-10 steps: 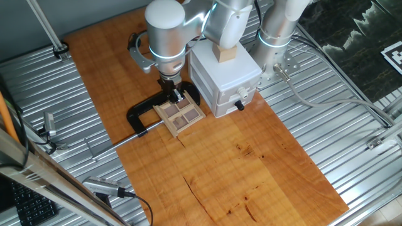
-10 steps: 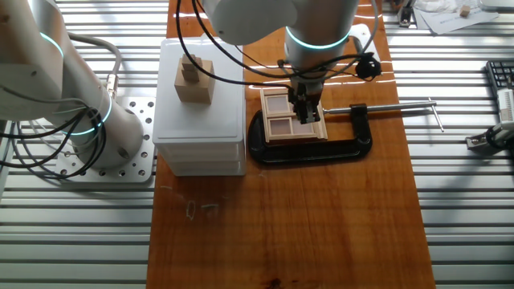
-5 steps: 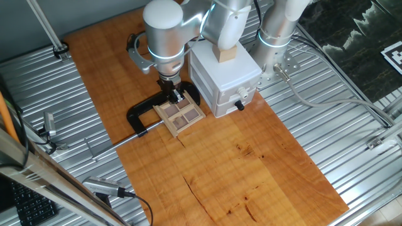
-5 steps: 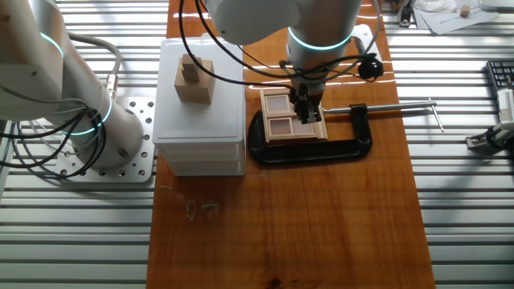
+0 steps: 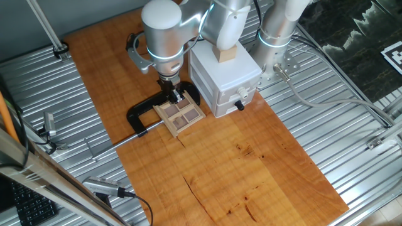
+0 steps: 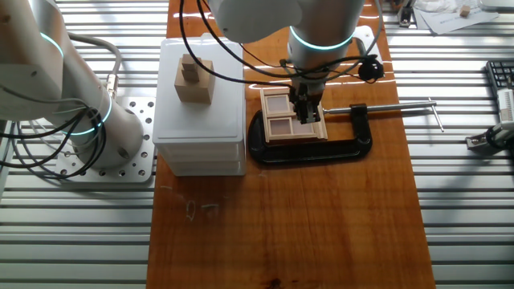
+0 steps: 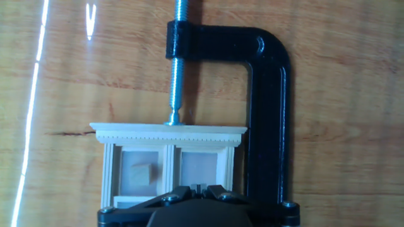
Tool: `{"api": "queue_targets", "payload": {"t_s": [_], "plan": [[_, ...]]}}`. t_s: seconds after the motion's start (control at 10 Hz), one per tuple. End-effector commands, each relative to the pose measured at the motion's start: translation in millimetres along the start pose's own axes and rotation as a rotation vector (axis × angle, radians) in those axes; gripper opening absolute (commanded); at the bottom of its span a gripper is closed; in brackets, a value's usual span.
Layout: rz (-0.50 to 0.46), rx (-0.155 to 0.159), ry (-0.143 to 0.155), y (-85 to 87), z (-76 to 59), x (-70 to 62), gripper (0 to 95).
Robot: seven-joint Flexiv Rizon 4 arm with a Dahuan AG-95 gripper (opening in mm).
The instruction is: Open a sliding window
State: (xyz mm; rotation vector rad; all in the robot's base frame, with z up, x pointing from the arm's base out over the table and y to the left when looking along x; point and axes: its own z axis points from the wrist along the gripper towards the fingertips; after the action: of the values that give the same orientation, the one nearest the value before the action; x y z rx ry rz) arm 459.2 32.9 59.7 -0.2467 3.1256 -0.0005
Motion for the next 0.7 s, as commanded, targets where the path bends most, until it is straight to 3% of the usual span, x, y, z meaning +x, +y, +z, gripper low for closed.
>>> {"api": "queue_targets", "payload": {"t_s": [0.1,0.3,0.7], "plan": [[0.002,-0.002,0.003,1.5,-1.7,5.8,0.0],[0.000,0.000,-0.009,5.1,6.3,18.3,0.0],[-0.005,0.002,-0.006,4.7,15.1,34.7,0.0]]}}
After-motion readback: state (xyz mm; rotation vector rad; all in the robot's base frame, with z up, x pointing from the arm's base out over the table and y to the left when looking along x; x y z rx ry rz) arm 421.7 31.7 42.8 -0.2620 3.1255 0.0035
